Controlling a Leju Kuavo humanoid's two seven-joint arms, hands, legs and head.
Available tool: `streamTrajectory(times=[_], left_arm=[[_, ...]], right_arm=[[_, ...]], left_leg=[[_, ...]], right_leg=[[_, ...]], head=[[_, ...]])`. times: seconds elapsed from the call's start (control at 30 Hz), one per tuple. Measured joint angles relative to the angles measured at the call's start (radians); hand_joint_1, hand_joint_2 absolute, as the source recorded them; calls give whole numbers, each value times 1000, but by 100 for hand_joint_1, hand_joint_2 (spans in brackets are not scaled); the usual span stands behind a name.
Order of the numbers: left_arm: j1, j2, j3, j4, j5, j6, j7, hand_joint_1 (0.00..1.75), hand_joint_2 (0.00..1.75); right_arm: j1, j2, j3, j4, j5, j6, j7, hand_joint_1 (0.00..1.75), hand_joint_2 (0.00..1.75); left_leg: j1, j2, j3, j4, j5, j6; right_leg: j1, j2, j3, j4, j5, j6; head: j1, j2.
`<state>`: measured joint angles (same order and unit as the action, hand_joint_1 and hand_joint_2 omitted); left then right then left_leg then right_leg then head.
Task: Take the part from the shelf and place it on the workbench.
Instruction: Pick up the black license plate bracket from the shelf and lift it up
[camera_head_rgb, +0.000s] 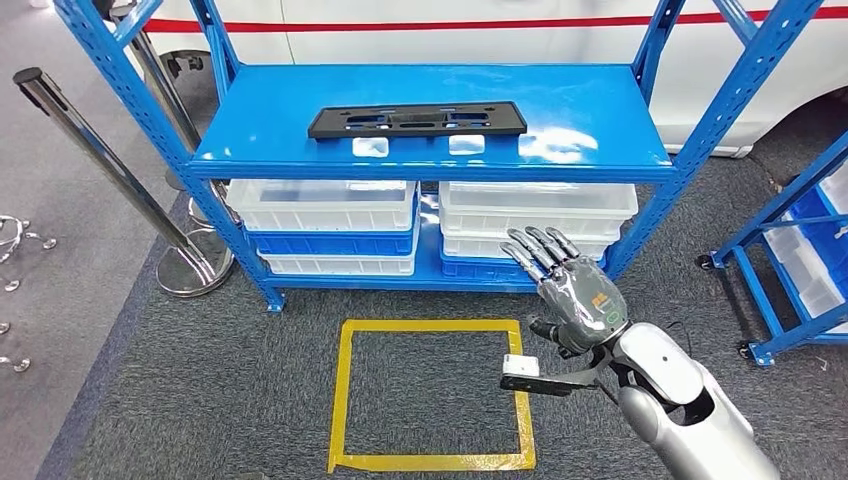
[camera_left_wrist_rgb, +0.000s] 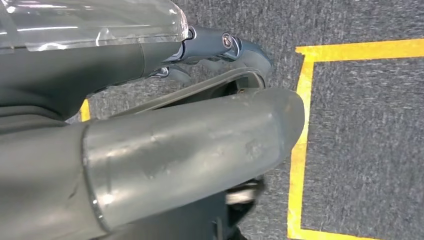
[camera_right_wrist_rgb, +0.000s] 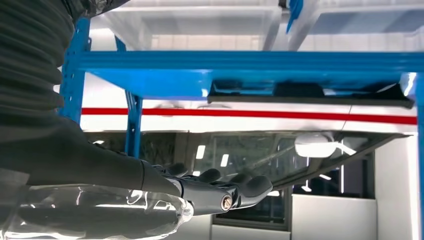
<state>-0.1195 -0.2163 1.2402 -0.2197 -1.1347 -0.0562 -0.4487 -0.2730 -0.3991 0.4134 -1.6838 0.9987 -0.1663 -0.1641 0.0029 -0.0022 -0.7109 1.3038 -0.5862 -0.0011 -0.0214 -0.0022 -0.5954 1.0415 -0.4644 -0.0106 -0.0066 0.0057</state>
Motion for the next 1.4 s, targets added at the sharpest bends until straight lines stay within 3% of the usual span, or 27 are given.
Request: streamTrajectory(times=[0.03,0.13,0.2,0.33,0.4,0.47,0.5,0.53,0.6,0.67,0.77,0.87,0.9,0.97,1.0,1.03,1.07,1.17,1.4], left_arm=[[1,0,0,0,-2,-1,3,0,0],[0,0,0,0,-7,-5,8,0,0],[0,0,-1,0,-10,-8,9,0,0],[5,1,-2,0,-19,-13,11,0,0],[7,1,-5,0,-23,-14,10,0,0],[8,1,-10,0,-28,-14,10,0,0],[8,1,-11,0,-30,-13,10,0,0],[9,1,-13,0,-31,-13,10,0,0],[10,1,-15,0,-32,-13,10,0,0],[10,1,-17,0,-34,-12,10,0,0],[9,1,-18,0,-34,-11,11,0,0],[8,1,-18,0,-34,-7,12,0,0],[8,2,-19,0,-34,-5,12,0,0],[8,2,-19,0,-35,-4,14,0,0],[9,2,-19,0,-36,-3,16,0,0],[10,2,-19,0,-36,-3,17,0,0],[11,2,-20,0,-37,-3,18,0,0],[10,2,-20,0,-37,-3,20,0,0],[10,2,-20,0,-37,-3,20,0,0]], right_arm=[[-1,2,3,3,-3,3,2,0,175],[-7,4,8,8,-11,10,9,0,175],[-12,4,9,12,-12,12,10,0,175],[-12,4,9,21,-13,14,12,0,175],[-10,4,9,24,-15,13,14,0,175],[-5,4,9,27,-18,13,15,0,175],[-1,4,9,29,-19,13,16,0,175],[2,4,9,30,-20,13,16,0,175],[4,4,9,31,-22,12,16,0,175],[3,3,9,31,-23,11,16,0,175],[2,3,9,30,-25,9,17,0,175],[0,3,9,25,-27,7,18,0,175],[-1,3,9,23,-28,7,19,0,175],[-3,2,9,20,-29,7,19,0,175],[-3,2,8,20,-30,7,19,0,175],[-4,2,8,19,-30,7,19,0,175],[-4,1,8,18,-31,7,19,0,175],[-6,0,6,15,-34,8,19,0,175],[-6,0,6,14,-34,8,19,0,175]], left_leg=[[4,0,7,-16,21,-2],[10,-1,96,-206,112,-2],[5,-2,127,-273,125,4],[-1,-3,134,-293,132,33],[-2,-1,140,-302,135,46],[-7,0,141,-301,132,54],[-9,0,142,-300,130,56],[-11,-1,143,-298,127,57],[-12,-1,149,-290,118,55],[-14,-2,151,-279,105,47],[-17,-1,149,-273,96,34],[-15,0,138,-239,70,18],[-12,0,117,-193,48,12],[-6,0,44,-62,0,3],[-2,0,12,-13,-9,0],[1,0,-6,6,1,-1],[3,0,-4,-15,29,-2],[6,0,30,-108,102,-1],[6,0,34,-119,109,-1]], right_leg=[[-1,1,1,0,0,0],[-2,3,4,1,-2,7],[-2,4,2,0,-1,19],[-7,4,-4,11,-12,44],[-7,3,-44,97,-61,45],[-4,3,-111,225,-114,44],[-3,3,-133,263,-120,44],[-3,3,-139,267,-106,44],[-2,2,-97,169,-35,40],[2,0,-44,57,8,33],[7,4,-29,18,5,21],[0,6,-15,6,3,7],[-1,5,-9,4,2,3],[0,4,-2,3,-4,-3],[1,5,1,3,-7,-4],[1,6,5,3,-10,-4],[1,7,10,3,-14,-3],[-1,9,21,3,-20,0],[-1,9,22,3,-21,0]], head=[[0,0],[0,0],[0,0],[0,0],[1,0],[1,0],[1,0],[0,0],[1,0],[1,0],[0,0],[0,0],[0,0],[0,0],[0,0],[0,0],[0,0],[0,0],[0,0]])
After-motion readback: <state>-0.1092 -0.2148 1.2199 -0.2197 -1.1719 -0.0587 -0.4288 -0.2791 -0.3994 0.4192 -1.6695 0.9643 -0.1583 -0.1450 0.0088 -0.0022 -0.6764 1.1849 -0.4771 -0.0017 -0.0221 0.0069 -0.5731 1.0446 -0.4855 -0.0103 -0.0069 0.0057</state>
